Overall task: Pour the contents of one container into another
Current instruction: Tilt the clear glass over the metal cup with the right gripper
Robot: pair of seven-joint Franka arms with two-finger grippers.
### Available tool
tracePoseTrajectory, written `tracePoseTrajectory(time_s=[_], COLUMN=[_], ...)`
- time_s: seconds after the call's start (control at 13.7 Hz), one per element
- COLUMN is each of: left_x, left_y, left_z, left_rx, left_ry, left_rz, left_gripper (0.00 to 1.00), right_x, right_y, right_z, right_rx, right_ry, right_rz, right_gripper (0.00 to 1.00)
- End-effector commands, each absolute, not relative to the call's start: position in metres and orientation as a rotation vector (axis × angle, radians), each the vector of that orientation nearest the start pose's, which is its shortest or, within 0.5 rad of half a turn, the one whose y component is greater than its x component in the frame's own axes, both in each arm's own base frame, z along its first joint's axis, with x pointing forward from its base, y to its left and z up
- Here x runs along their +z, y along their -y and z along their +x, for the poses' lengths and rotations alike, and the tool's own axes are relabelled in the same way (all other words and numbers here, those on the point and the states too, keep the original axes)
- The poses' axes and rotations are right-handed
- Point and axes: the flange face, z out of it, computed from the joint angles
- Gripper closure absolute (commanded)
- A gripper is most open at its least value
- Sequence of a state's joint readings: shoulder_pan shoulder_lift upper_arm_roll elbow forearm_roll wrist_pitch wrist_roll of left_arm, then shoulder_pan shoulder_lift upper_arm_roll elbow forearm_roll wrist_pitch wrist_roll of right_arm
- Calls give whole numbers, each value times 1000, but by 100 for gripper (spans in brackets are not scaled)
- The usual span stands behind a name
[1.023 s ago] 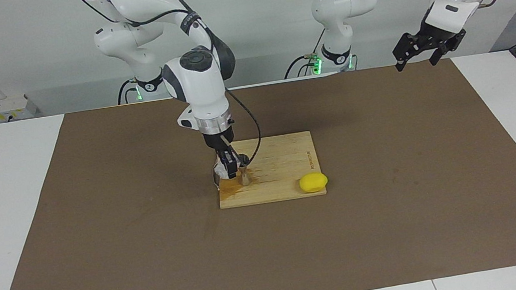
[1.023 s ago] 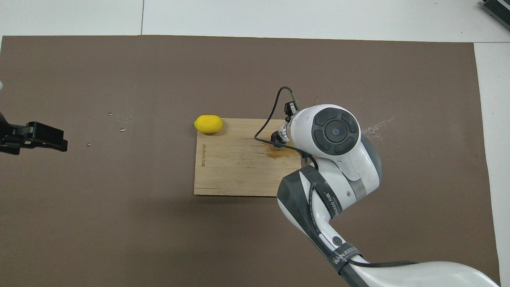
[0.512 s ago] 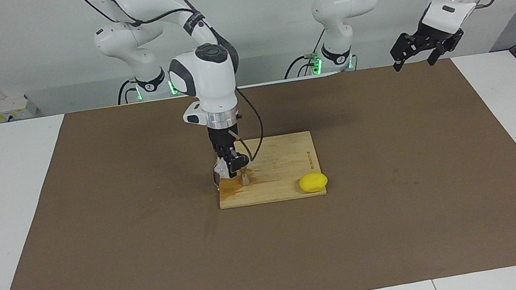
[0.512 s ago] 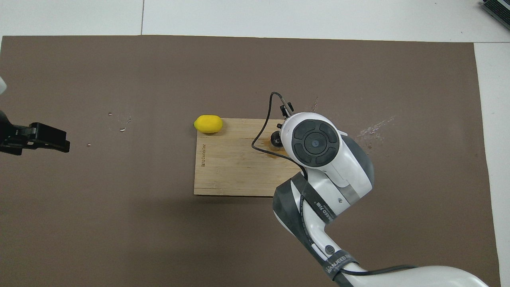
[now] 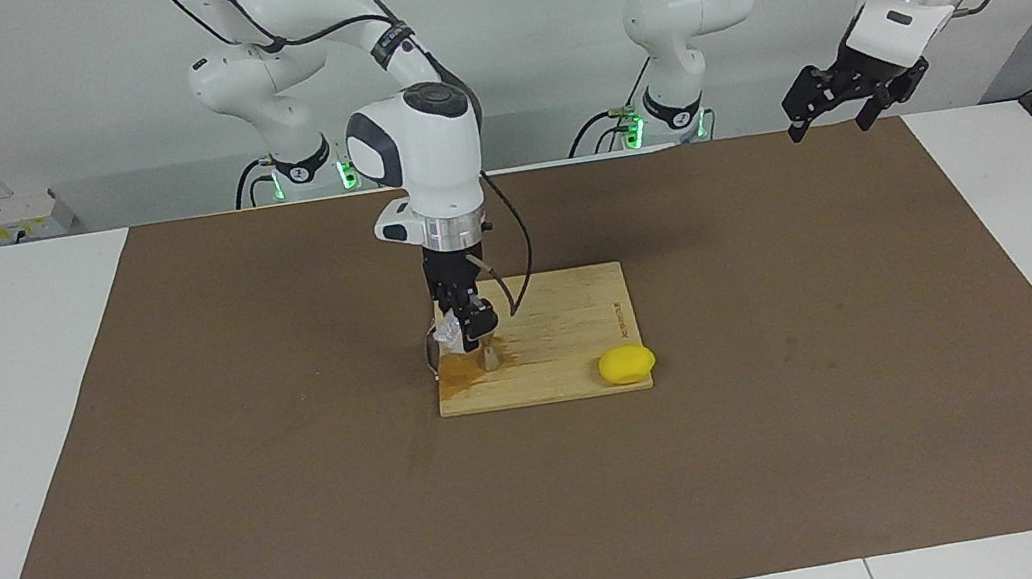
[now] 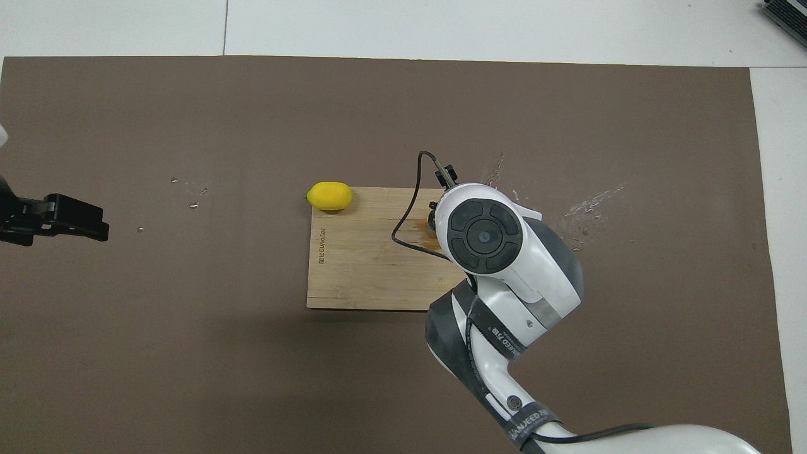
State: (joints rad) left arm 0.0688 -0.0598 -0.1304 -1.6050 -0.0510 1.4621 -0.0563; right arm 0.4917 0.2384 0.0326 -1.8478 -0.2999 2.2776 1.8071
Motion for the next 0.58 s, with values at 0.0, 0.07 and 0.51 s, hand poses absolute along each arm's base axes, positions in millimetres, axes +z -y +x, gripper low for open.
tracePoseTrajectory(time_s=[0.0, 0.07, 0.51], left_x=[631, 631, 631], left_y=[39, 39, 39], left_z=[520, 520, 520], left_rx=[151, 151, 151], left_ry=[-17, -17, -17], left_rz=[-3159, -3159, -3159], left_gripper=[0, 0, 0], right_x=[418, 420, 422], right_y=[-313, -311, -308], right_z=[557, 558, 563], right_rx=[-486, -485, -337], right_ry=[-1579, -1570, -1661], right_rz=[-2601, -2606, -2509], right_gripper=[100, 100, 100])
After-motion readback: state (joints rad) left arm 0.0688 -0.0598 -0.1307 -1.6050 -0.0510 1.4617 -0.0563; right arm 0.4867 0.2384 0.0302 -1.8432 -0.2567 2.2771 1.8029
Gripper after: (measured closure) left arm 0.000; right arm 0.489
